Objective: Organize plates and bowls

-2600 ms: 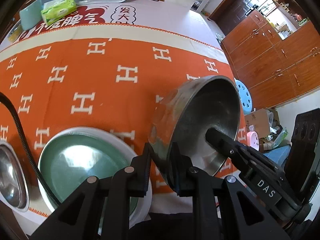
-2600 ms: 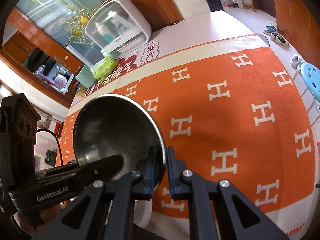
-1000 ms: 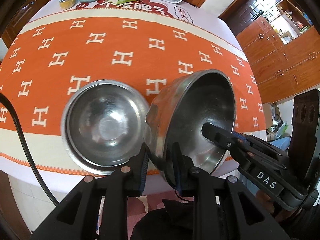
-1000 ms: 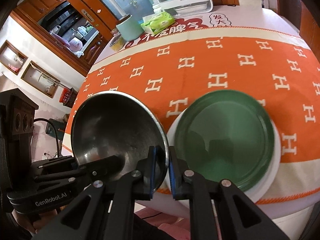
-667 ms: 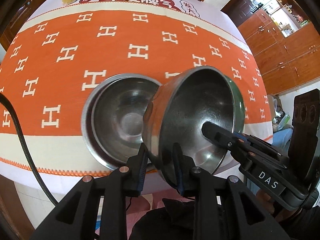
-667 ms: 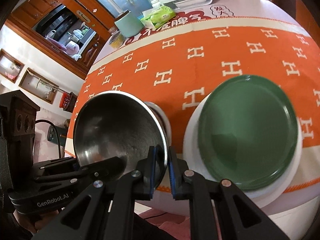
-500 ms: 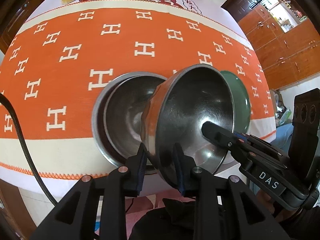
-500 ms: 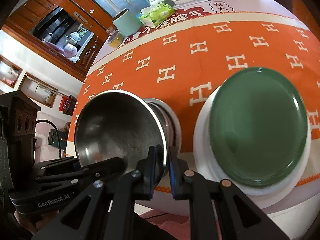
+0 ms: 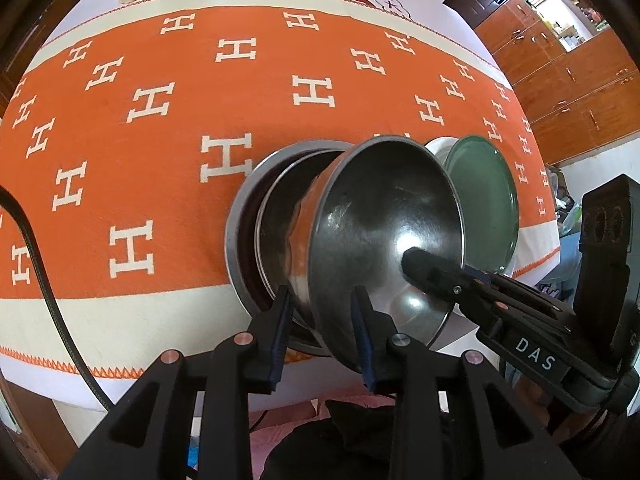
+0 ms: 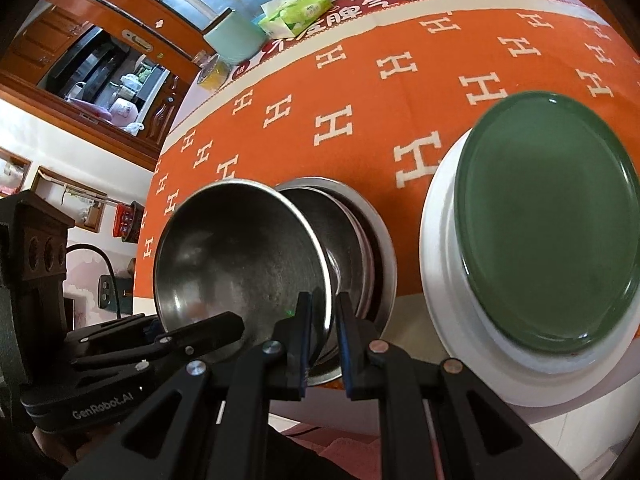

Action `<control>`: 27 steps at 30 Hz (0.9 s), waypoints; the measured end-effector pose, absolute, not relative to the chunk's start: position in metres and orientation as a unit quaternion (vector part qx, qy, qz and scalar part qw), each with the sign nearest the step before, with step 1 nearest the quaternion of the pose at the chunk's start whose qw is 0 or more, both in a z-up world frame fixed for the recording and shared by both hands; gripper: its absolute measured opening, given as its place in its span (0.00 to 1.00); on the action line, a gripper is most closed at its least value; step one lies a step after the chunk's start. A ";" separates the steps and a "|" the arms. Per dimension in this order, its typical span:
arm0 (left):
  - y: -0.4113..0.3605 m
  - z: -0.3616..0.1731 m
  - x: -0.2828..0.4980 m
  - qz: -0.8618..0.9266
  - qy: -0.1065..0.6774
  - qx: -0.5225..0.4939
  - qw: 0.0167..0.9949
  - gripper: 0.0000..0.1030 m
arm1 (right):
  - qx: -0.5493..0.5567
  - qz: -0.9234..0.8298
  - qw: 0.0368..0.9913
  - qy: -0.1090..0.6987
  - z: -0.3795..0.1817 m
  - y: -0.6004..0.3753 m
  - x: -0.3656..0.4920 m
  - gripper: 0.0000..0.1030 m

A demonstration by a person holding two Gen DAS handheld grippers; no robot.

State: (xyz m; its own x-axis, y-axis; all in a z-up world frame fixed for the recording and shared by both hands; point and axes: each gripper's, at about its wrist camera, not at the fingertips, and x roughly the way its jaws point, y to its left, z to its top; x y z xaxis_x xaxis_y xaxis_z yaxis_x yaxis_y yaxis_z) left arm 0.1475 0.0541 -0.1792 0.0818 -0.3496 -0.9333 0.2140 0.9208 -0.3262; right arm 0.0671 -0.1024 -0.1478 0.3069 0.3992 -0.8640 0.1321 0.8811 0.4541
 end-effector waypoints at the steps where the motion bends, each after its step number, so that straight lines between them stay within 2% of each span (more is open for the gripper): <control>1: 0.055 -0.179 0.149 -0.193 0.649 -0.052 0.734 0.28 | 0.229 0.083 0.775 0.583 -0.147 -0.103 0.067 0.13; 15: 0.074 -0.168 0.160 -0.190 0.622 -0.067 0.756 0.31 | 0.236 0.058 0.782 0.574 -0.138 -0.109 0.072 0.26; 19: 0.080 -0.167 0.164 -0.189 0.617 -0.070 0.761 0.32 | 0.241 0.048 0.784 0.571 -0.135 -0.114 0.071 0.26; 24: 0.085 -0.169 0.170 -0.193 0.618 -0.072 0.758 0.45 | 0.272 0.037 0.768 0.579 -0.144 -0.125 0.070 0.28; 27: 0.086 -0.173 0.174 -0.194 0.623 -0.074 0.754 0.54 | 0.296 0.036 0.754 0.585 -0.151 -0.130 0.068 0.38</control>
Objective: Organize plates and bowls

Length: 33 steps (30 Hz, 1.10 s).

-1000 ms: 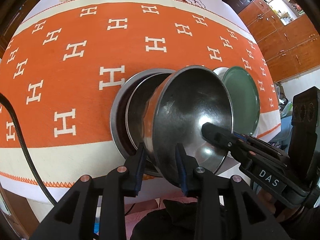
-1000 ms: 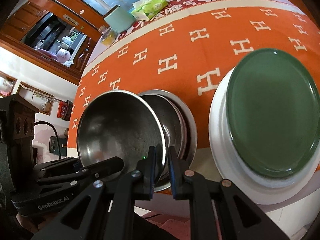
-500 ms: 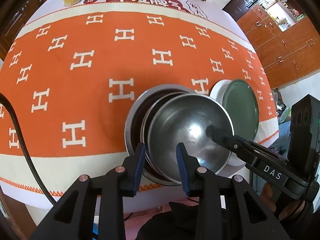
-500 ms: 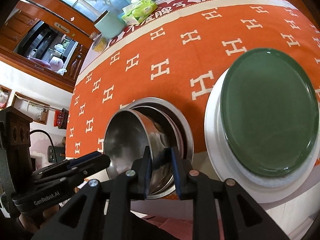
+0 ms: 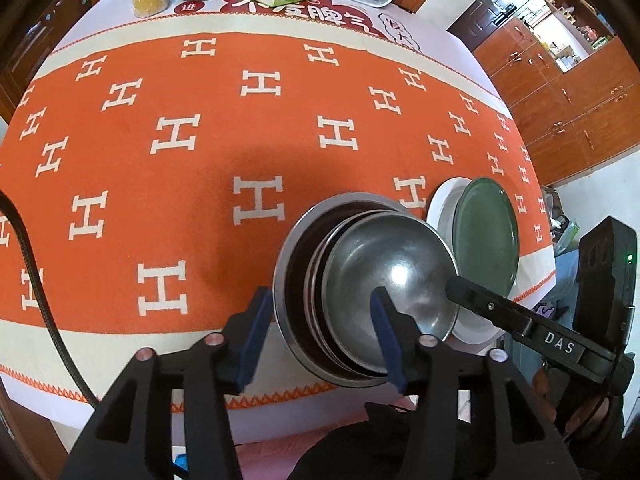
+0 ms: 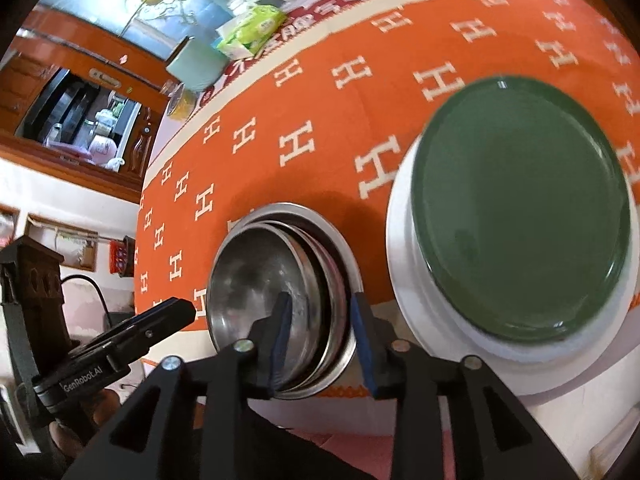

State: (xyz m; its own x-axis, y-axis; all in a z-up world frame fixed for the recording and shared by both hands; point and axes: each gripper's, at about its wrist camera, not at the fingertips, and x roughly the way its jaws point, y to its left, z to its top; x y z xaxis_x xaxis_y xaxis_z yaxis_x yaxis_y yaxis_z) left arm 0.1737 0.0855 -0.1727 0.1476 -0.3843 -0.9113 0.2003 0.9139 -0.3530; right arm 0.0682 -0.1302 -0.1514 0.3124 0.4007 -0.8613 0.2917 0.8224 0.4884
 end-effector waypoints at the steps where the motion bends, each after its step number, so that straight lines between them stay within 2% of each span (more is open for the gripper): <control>1: 0.086 -0.174 0.175 -0.196 0.626 -0.076 0.751 0.56 | 0.305 0.036 0.748 0.588 -0.155 -0.132 0.068 0.41; 6: 0.084 -0.186 0.181 -0.206 0.645 -0.075 0.732 0.60 | 0.335 0.030 0.724 0.602 -0.169 -0.137 0.067 0.43; 23: 0.071 -0.238 0.202 -0.250 0.714 -0.076 0.650 0.59 | 0.384 0.019 0.668 0.637 -0.208 -0.131 0.080 0.43; 26: 0.066 -0.244 0.205 -0.257 0.720 -0.071 0.641 0.56 | 0.389 0.015 0.666 0.636 -0.210 -0.131 0.082 0.41; 28: 0.064 -0.246 0.207 -0.263 0.724 -0.067 0.635 0.53 | 0.394 0.015 0.663 0.637 -0.213 -0.130 0.084 0.35; 31: 0.061 -0.250 0.212 -0.269 0.728 -0.069 0.627 0.49 | 0.397 0.012 0.663 0.635 -0.213 -0.129 0.086 0.35; 33: 0.059 -0.253 0.215 -0.274 0.731 -0.073 0.620 0.43 | 0.400 0.010 0.663 0.632 -0.213 -0.130 0.086 0.35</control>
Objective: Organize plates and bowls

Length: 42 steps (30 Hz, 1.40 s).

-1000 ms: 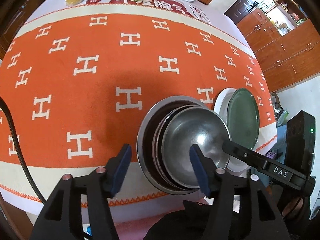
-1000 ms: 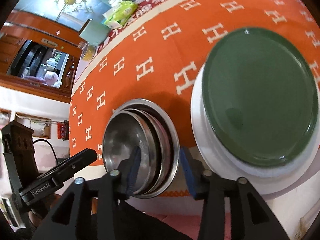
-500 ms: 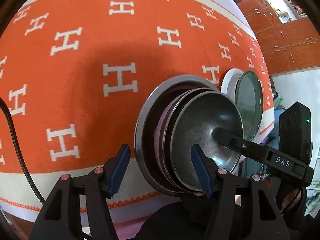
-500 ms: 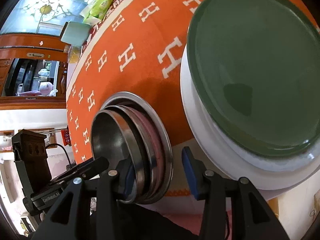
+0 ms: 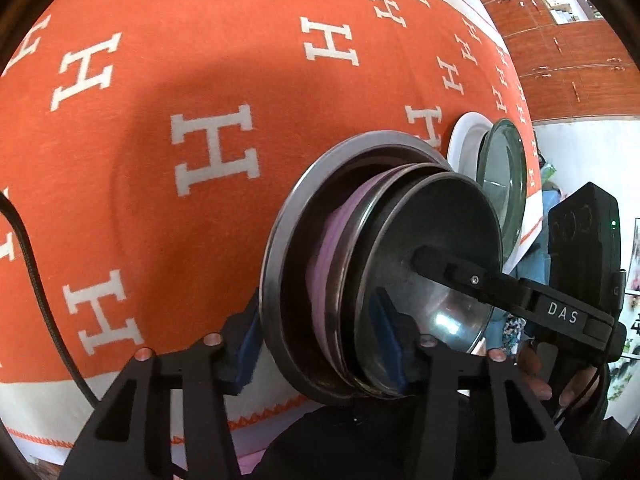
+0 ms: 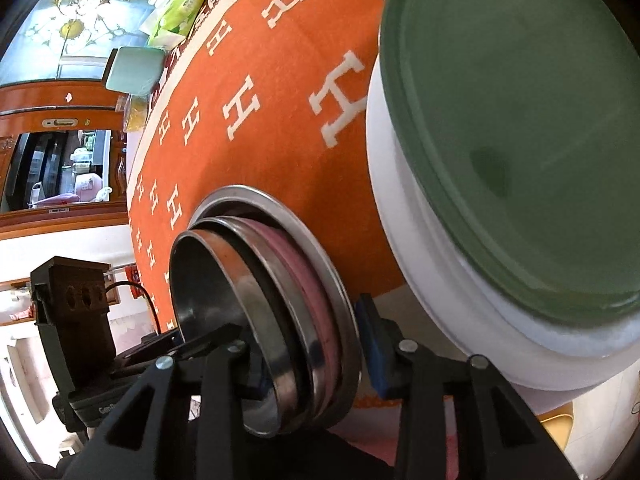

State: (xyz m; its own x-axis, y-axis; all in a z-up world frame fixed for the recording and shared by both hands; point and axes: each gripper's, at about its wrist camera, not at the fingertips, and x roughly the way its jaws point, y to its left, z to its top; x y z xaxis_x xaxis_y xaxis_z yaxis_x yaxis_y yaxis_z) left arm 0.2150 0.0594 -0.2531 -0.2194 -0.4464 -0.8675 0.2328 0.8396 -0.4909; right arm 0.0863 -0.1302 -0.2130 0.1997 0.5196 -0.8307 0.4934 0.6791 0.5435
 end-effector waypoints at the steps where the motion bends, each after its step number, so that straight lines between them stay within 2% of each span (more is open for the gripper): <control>1: 0.060 -0.254 0.216 -0.274 0.733 -0.074 0.618 0.41 | 0.403 0.009 0.663 0.631 -0.213 -0.131 0.086 0.35; 20: 0.064 -0.252 0.216 -0.280 0.728 -0.078 0.621 0.38 | 0.399 0.017 0.676 0.619 -0.208 -0.132 0.080 0.33; 42: 0.039 -0.178 0.192 -0.306 0.647 -0.109 0.690 0.37 | 0.326 0.040 0.786 0.523 -0.132 -0.162 0.058 0.33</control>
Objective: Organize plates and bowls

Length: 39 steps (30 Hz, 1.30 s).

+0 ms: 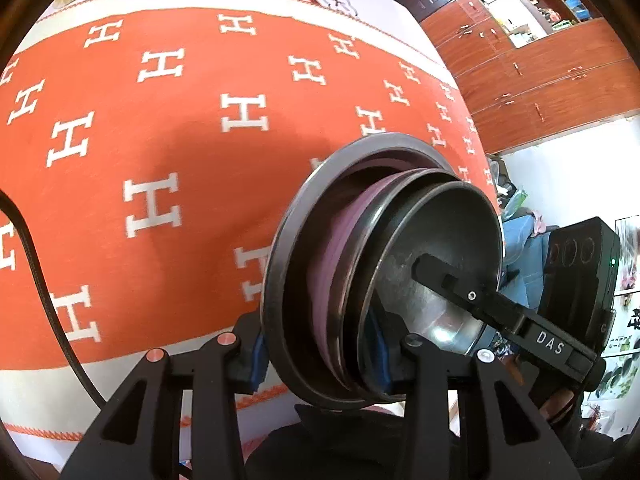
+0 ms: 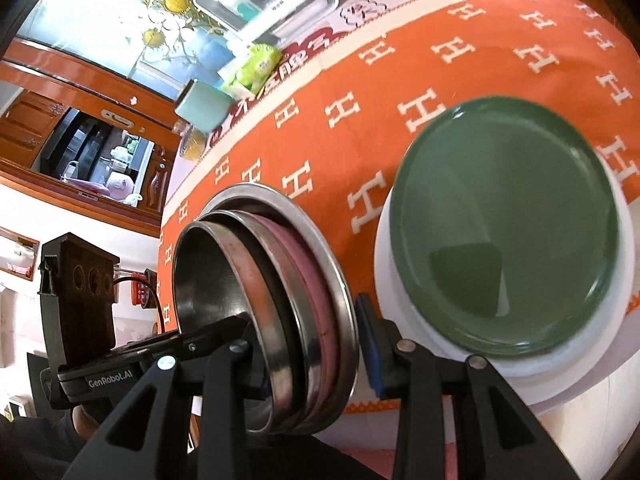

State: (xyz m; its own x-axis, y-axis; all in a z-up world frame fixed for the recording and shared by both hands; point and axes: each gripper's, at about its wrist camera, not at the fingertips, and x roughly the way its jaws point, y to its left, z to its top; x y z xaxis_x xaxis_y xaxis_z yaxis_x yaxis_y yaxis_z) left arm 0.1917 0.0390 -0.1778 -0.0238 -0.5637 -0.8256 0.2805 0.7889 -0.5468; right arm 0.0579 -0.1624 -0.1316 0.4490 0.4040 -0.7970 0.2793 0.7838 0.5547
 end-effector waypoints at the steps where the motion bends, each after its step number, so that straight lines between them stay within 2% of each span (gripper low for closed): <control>1: 0.038 -0.175 0.190 -0.307 0.645 -0.111 0.691 0.37 | 0.324 0.039 0.789 0.520 -0.129 -0.165 0.056 0.33; 17: -0.031 -0.166 0.168 -0.319 0.642 -0.124 0.686 0.37 | 0.279 0.014 0.819 0.501 -0.112 -0.223 0.036 0.33; 29: -0.096 -0.184 0.172 -0.299 0.672 -0.116 0.667 0.37 | 0.289 0.013 0.792 0.538 -0.134 -0.284 0.041 0.34; 39: -0.110 -0.193 0.174 -0.251 0.688 -0.134 0.668 0.37 | 0.246 0.075 0.772 0.581 -0.149 -0.302 0.062 0.36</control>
State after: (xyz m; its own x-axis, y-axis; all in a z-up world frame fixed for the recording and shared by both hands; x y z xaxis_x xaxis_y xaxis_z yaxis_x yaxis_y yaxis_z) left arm 0.1737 -0.1100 -0.1931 -0.0713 -0.5193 -0.8516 0.1511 0.8383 -0.5239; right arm 0.0622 -0.3022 -0.1493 0.3129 0.4020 -0.8605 0.1693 0.8679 0.4670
